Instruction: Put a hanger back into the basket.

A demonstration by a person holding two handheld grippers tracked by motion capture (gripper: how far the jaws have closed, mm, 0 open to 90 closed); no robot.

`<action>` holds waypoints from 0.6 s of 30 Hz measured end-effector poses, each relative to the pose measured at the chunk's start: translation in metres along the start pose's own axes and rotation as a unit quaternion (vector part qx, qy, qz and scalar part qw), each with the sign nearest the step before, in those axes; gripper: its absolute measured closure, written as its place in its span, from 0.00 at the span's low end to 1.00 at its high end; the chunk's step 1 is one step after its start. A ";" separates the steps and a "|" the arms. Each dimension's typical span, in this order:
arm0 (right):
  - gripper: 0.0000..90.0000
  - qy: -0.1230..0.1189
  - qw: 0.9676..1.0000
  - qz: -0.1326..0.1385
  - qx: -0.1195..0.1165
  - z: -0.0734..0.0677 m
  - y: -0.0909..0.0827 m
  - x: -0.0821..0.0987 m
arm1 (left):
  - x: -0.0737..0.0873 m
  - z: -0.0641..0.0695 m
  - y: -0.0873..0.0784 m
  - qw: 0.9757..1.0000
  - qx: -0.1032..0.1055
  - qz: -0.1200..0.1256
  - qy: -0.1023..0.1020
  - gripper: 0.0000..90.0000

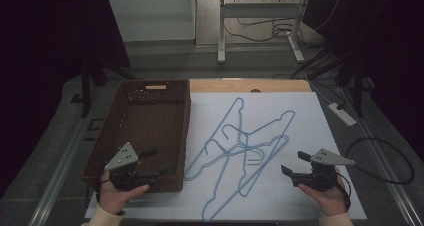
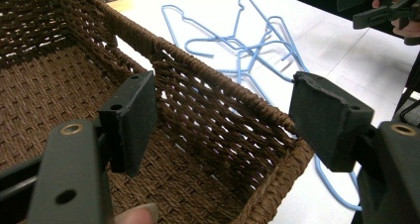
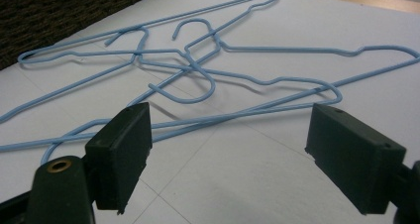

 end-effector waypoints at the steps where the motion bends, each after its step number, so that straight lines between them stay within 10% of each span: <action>1: 0.21 0.000 1.000 0.000 0.000 0.000 0.000 0.000 | 0.000 0.000 0.000 1.000 -0.001 0.000 0.001 0.31; 18: 0.23 -0.003 1.000 0.001 0.004 0.000 -0.002 -0.001 | 0.002 -0.002 -0.002 1.000 -0.006 -0.002 0.000 0.31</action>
Point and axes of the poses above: each handheld gripper's, and its own axes: y roughly forward along the jaws, x roughly out of its underside, z roughly to its right, the point moved 6 cm from there along y, roughly forward along the jaws, and after that the axes turned 2 degrees about -x, right-handed, at the moved point
